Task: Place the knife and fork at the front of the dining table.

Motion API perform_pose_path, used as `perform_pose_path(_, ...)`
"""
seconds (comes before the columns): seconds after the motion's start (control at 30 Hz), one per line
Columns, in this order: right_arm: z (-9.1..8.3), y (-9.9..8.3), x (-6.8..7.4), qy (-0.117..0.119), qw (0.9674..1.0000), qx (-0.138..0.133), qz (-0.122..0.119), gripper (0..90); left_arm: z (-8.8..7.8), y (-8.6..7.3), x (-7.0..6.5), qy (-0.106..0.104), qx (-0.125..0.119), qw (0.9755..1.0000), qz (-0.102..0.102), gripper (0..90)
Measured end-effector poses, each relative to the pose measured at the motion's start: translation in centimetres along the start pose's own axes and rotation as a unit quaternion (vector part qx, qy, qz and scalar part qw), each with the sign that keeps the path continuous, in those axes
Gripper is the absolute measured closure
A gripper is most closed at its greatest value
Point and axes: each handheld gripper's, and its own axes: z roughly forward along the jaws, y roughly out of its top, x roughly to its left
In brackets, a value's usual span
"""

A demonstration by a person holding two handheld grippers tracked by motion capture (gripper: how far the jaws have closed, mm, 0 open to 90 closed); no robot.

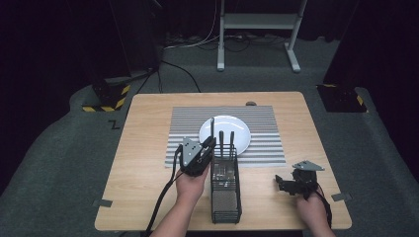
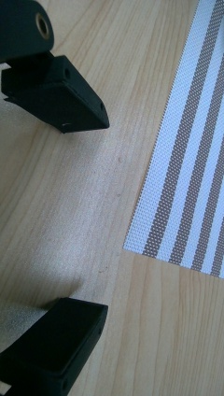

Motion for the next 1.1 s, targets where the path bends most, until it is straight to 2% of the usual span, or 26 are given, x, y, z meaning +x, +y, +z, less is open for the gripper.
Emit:
perform_pose_path(0.43, 0.0, 0.0, 0.0, 0.000, 1.0000, 0.000, 0.000, 9.8, -0.5, -0.1, -0.9, 0.007, -0.015, 0.9998, -0.007, 82.7)
perform_pose_path(1.1, 0.0, 0.0, 0.0, 0.000, 1.0000, 0.000, 0.000, 9.8, -1.4, 0.8, -1.4, -0.006, -0.051, 0.9986, -0.007, 83.0)
